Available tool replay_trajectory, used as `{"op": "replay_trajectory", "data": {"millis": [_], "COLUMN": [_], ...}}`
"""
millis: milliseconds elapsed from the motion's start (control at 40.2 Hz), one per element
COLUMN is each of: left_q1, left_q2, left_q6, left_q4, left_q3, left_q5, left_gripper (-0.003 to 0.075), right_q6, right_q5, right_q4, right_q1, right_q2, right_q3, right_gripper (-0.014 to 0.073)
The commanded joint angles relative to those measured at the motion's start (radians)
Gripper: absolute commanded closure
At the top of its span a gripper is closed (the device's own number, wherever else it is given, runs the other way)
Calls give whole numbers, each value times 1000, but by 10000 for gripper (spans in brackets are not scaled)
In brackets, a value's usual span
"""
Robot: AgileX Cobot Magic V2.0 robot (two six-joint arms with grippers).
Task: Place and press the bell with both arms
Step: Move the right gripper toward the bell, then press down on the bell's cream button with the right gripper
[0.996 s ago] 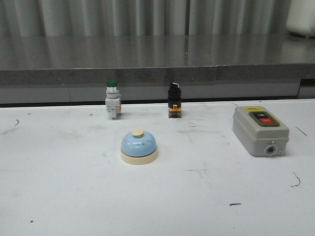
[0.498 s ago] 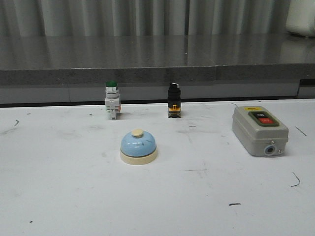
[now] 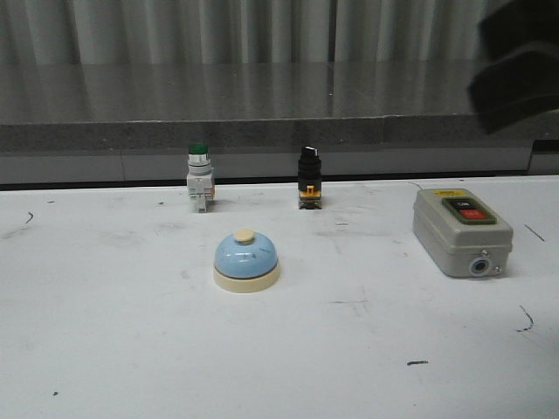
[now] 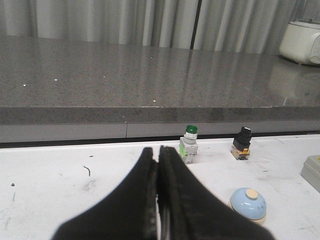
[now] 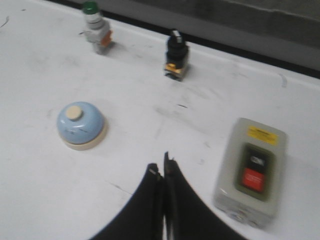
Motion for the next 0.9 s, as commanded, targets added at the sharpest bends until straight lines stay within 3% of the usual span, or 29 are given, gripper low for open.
{"op": "replay_trajectory", "data": {"millis": [0,274,473,872], "left_q1": [4,4,4,4], "left_q2": [11,11,11,11], "left_q6": [-12,-12,-12,-12], "left_q4": [-9,-9,-9,-9], "left_q3": [-25,-25,-25,-25], "left_q5": [-77,-77,-77,-77], "left_gripper": [740,740,740,740], "right_q6": [-2,-2,-2,-2], "right_q5": [-83,-18,35,26], "right_q4": [23,83,83,83], "right_q1": [64,187,212,183], "right_q2": [105,399,564,666], "right_q3": [-117,-379,-531,-571], "right_gripper": [663,663,663,663]}}
